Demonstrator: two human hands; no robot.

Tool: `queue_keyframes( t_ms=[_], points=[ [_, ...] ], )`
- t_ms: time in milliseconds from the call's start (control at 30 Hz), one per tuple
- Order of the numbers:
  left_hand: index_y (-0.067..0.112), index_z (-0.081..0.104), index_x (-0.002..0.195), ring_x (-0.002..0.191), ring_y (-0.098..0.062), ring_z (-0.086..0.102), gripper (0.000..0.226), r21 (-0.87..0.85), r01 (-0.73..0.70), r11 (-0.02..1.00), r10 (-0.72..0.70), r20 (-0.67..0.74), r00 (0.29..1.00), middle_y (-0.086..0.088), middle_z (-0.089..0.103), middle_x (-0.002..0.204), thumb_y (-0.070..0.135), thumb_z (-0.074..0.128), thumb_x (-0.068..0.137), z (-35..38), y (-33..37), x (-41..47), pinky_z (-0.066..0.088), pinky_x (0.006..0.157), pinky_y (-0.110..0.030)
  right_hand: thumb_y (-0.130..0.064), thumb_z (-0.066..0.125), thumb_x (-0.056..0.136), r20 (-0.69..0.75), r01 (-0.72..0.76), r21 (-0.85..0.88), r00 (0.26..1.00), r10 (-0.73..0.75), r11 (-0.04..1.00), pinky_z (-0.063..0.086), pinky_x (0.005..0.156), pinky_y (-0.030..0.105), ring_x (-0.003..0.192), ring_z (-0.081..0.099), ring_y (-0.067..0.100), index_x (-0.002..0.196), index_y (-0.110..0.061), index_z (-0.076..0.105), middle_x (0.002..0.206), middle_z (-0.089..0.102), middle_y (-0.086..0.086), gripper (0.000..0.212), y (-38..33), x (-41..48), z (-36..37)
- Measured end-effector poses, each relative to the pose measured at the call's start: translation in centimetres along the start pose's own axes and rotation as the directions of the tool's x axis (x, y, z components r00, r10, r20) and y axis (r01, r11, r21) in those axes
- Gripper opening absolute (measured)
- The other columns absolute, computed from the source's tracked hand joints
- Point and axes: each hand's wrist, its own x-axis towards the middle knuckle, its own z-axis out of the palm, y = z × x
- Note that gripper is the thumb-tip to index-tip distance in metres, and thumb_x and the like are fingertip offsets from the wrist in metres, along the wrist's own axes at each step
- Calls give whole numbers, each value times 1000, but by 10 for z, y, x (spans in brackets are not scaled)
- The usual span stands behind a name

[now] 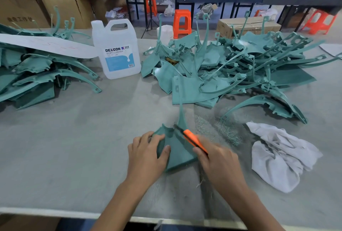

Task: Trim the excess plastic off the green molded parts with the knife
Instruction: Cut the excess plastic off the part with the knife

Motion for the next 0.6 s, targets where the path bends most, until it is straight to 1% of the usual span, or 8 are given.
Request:
queue_keyframes(
  t_ms=[67,100,167,233,333,533,600],
  points=[
    [38,57,135,119,-19,35,57,7,-29,1000,29,35,999,8,49,136,66,40,88,-1,0,-4,28,99,-35,-46,46,103,-37,-42,22,998,43,999,42,73,37,101,65,25,139,-45,47,108,71,-6,37,4,4,-3],
    [39,54,139,118,-18,34,64,15,-60,998,59,48,997,8,47,136,71,35,86,-1,1,-7,28,101,-34,-46,47,103,-48,-44,42,998,46,998,38,71,37,101,66,26,138,-43,48,107,72,-5,35,2,3,-3],
    [39,50,144,119,-18,33,72,33,-117,993,115,63,991,9,45,135,76,31,86,0,4,-14,30,104,-32,-47,46,102,-50,-23,90,998,28,996,33,69,35,98,66,27,135,-42,49,105,72,-4,33,-9,-5,1],
    [38,48,146,120,-18,33,73,57,-149,987,145,63,987,7,44,135,77,30,87,0,7,-17,30,106,-32,-50,44,102,-44,-17,127,999,23,992,36,72,35,102,65,24,135,-41,50,109,70,-6,34,-17,-12,6],
    [36,49,146,120,-20,33,74,83,-162,983,157,66,985,4,44,136,77,29,87,-2,8,-18,28,107,-32,-50,41,103,-5,-49,117,999,50,992,40,78,36,108,62,22,136,-40,48,116,68,-8,35,-18,-9,5],
    [33,52,145,121,-21,34,73,67,-155,986,150,68,986,2,47,136,75,31,89,-3,9,-20,33,108,-35,-50,38,104,37,-23,44,999,22,999,42,77,36,102,63,24,133,-37,48,109,67,-5,34,-25,-6,5],
    [33,51,145,120,-22,35,74,80,-163,983,157,72,985,1,47,136,75,30,89,-3,9,-19,33,107,-36,-49,37,104,40,-28,19,999,27,999,45,79,37,103,64,25,136,-37,47,111,67,-4,36,-24,-4,4]
  ],
)
